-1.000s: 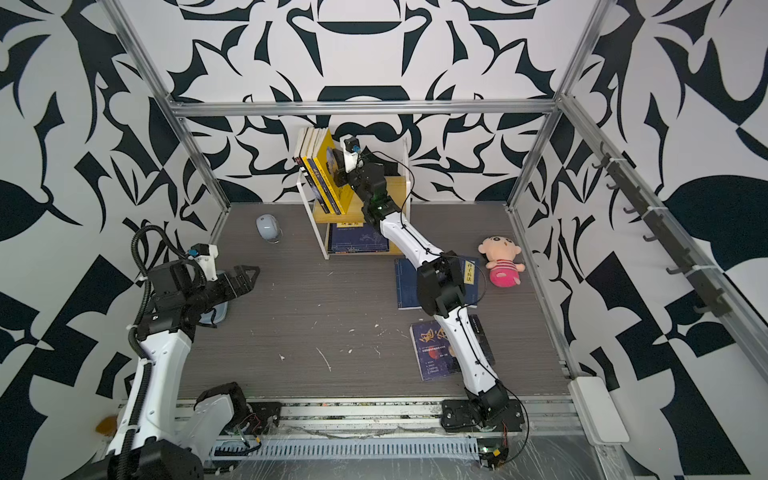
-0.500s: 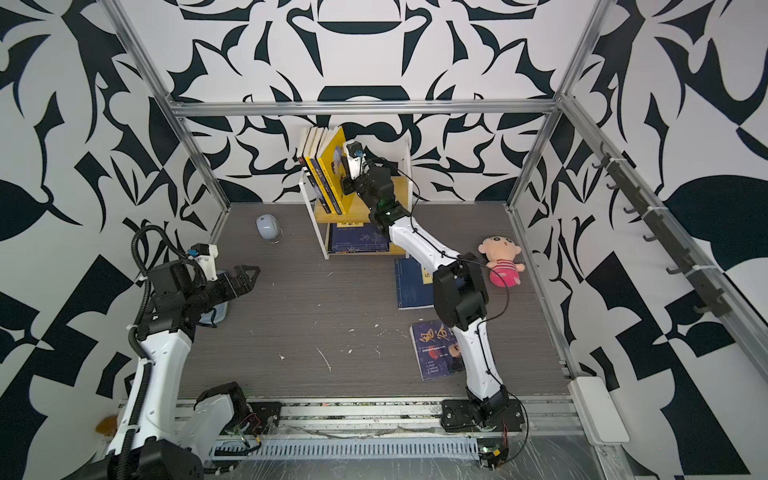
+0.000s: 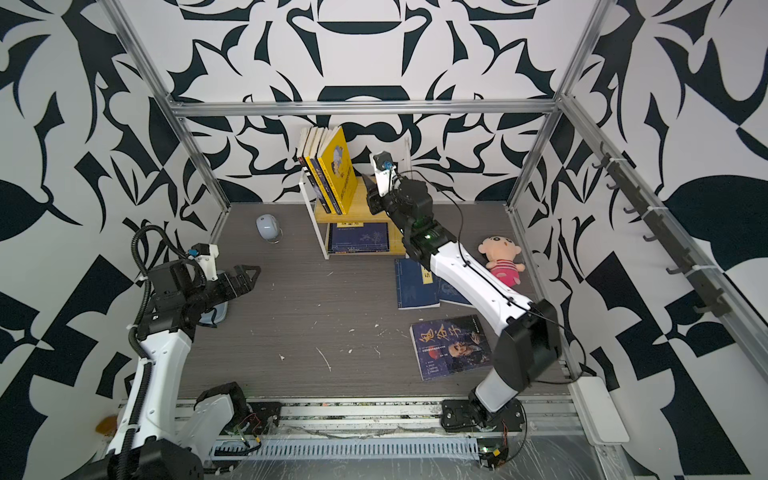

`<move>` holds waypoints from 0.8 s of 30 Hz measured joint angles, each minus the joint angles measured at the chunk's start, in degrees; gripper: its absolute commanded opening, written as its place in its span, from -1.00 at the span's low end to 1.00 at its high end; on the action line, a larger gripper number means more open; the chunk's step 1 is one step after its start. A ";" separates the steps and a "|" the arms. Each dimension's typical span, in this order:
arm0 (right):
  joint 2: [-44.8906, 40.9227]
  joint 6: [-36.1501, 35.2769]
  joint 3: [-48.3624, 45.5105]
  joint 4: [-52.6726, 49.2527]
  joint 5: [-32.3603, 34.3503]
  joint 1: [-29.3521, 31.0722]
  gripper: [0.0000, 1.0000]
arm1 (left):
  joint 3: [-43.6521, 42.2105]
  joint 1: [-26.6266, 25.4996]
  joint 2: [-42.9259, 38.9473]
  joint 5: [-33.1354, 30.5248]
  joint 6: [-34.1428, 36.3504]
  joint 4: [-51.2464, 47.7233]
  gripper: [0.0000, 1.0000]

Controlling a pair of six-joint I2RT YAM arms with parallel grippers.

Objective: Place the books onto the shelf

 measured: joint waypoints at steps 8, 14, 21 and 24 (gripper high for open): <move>-10.69 5.77 -12.07 -14.23 3.48 -1.40 0.30 | -0.02 -0.07 2.34 3.41 -2.82 1.88 0.99; -13.84 13.73 -21.31 -21.09 3.52 -7.76 0.31 | -1.29 -0.07 2.97 4.15 -3.87 2.49 0.99; -12.52 21.00 -29.00 -25.83 -0.94 -17.09 0.28 | -1.51 -0.07 3.17 4.20 -4.35 2.54 0.99; -10.16 23.41 -30.01 -25.83 -5.25 -21.40 0.22 | -1.51 -0.07 3.26 4.26 -4.46 2.54 0.99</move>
